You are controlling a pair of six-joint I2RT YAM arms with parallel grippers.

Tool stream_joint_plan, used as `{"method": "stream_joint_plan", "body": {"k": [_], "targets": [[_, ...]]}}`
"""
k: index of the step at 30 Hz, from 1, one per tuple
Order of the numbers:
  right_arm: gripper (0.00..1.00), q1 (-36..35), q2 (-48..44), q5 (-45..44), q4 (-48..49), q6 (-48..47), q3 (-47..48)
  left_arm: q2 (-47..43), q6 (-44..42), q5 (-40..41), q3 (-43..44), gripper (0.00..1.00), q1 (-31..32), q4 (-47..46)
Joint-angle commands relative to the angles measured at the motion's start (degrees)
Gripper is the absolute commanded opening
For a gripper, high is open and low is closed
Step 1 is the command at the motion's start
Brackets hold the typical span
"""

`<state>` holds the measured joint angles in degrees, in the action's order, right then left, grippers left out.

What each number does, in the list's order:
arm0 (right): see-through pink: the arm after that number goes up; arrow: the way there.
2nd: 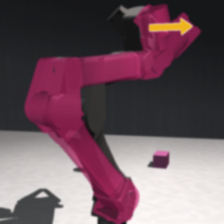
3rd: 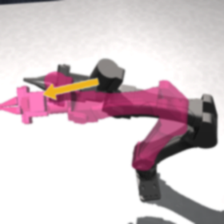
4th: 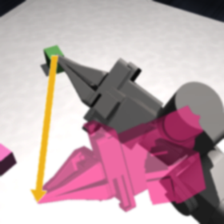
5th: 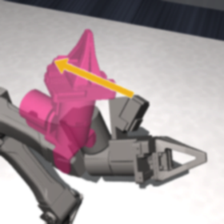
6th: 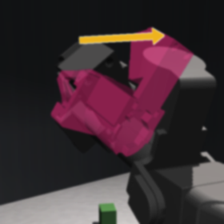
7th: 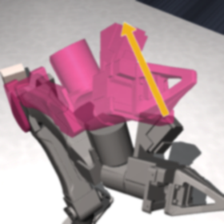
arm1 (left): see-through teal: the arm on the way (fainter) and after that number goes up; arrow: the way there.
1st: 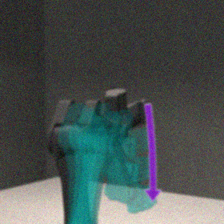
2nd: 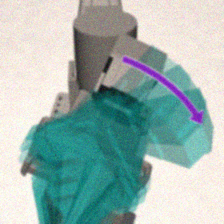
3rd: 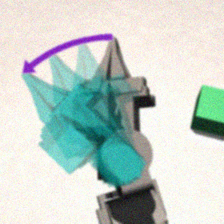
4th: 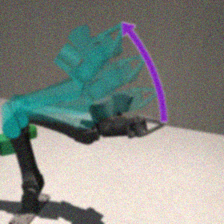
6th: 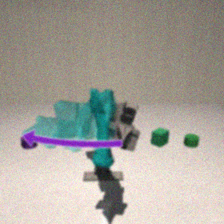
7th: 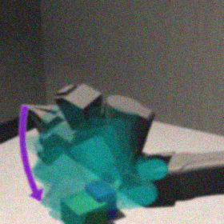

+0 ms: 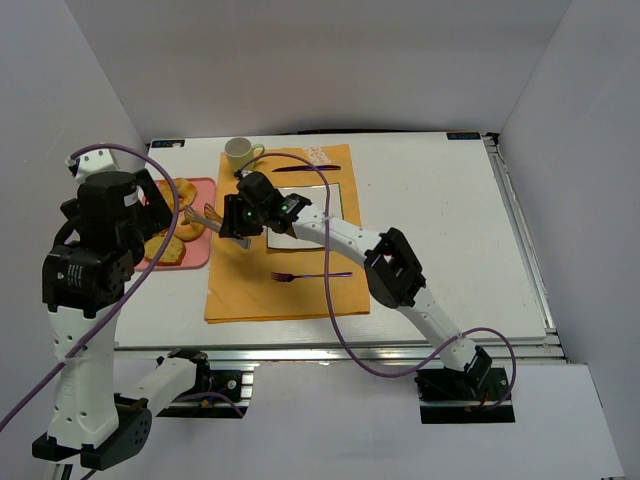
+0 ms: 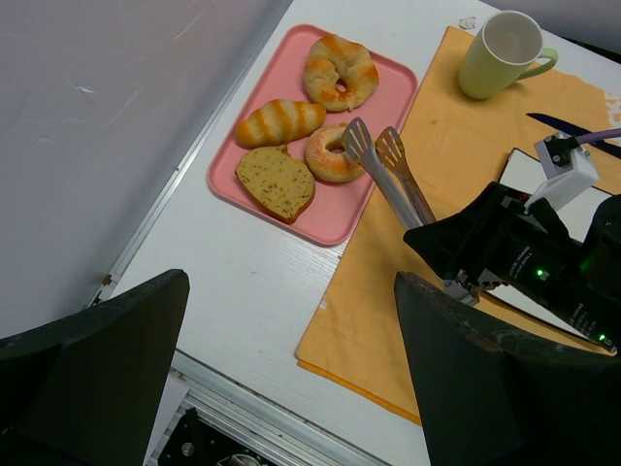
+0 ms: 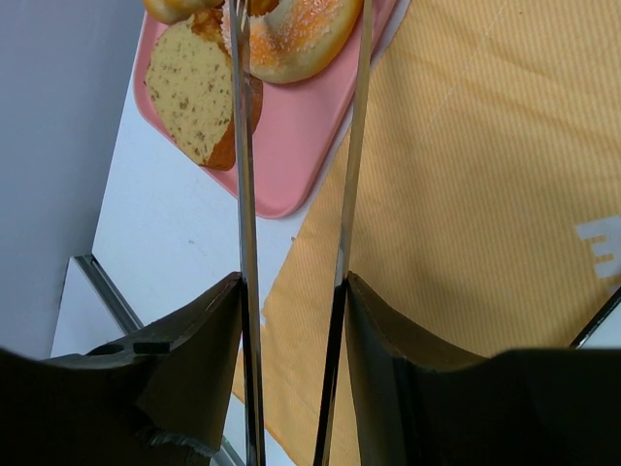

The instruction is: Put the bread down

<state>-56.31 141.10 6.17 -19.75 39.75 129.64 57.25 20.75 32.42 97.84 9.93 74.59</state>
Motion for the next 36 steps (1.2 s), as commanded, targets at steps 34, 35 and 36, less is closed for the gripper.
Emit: {"method": "stream_joint_plan", "body": {"k": [34,35,36], "targets": [[0.02,4.8,-19.8,3.9,1.1,6.7,-4.8,-0.1,0.8,3.0,3.1,0.98,0.0,-2.6],[0.02,5.9,-23.5,5.0,0.4,6.7,-6.9,-0.1,0.8,2.8,3.1,0.98,0.0,-3.0],[0.01,8.3,-25.8,5.1,-0.9,6.2,-12.4,0.0,0.7,2.1,2.8,0.98,0.0,-3.1]]}}
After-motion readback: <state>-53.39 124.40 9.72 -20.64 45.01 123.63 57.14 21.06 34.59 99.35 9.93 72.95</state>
